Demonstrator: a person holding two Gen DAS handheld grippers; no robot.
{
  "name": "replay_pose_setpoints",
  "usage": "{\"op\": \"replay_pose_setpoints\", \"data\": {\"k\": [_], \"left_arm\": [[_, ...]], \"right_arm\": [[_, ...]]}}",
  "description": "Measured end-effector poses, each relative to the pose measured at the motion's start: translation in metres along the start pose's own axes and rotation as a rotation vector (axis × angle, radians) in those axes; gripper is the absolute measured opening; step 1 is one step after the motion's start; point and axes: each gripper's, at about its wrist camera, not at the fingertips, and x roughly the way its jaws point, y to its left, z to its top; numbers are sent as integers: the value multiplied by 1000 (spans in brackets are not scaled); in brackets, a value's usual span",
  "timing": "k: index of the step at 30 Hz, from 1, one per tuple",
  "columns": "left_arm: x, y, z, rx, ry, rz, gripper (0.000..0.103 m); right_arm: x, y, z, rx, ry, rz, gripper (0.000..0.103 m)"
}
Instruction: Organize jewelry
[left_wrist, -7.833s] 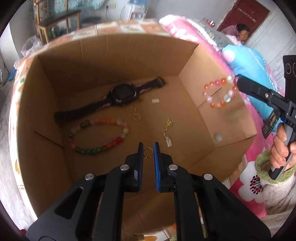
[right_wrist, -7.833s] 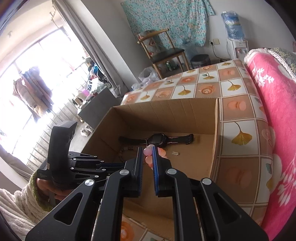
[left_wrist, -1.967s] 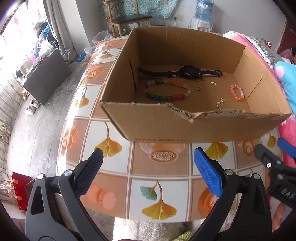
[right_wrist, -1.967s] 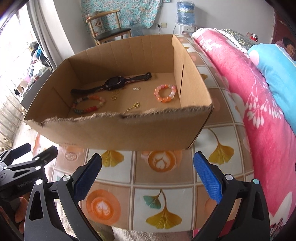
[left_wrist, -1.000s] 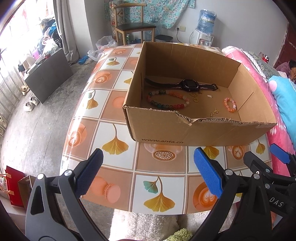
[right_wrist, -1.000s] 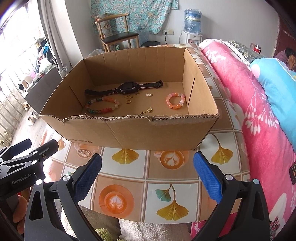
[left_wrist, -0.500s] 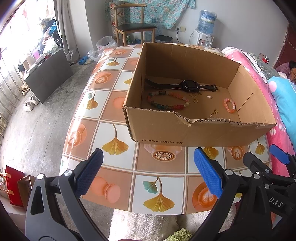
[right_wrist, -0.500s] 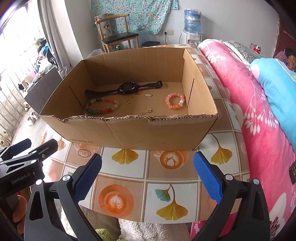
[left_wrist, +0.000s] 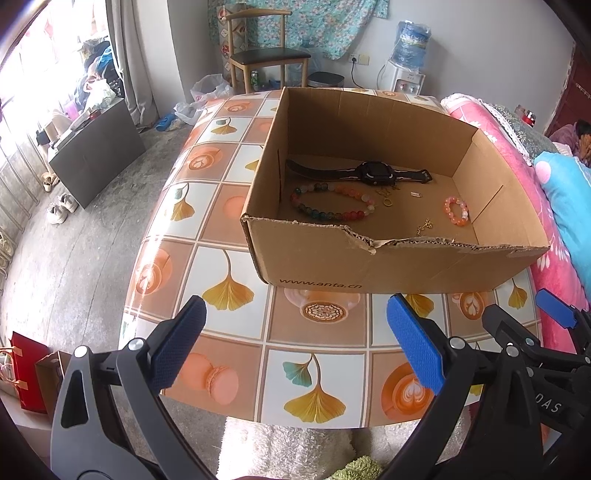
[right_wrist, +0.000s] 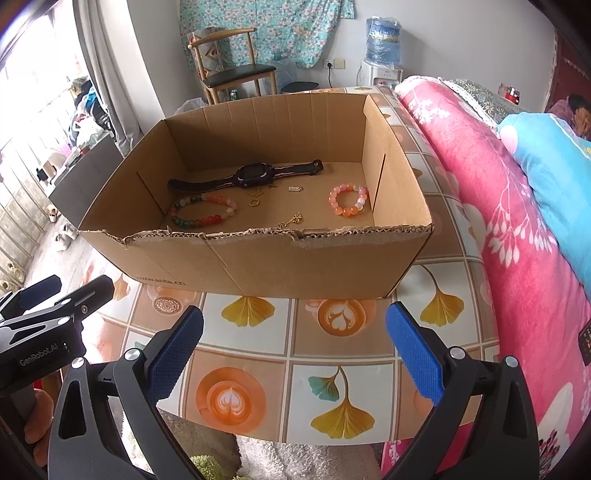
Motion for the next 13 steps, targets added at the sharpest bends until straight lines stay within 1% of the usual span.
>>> {"op": "replay_pose_setpoints", "data": {"k": [13], "left_arm": [[-1,-3,-1,5,-2,-1,95]], "right_arm": [[1,-2,-1,6,2,3,97]]}}
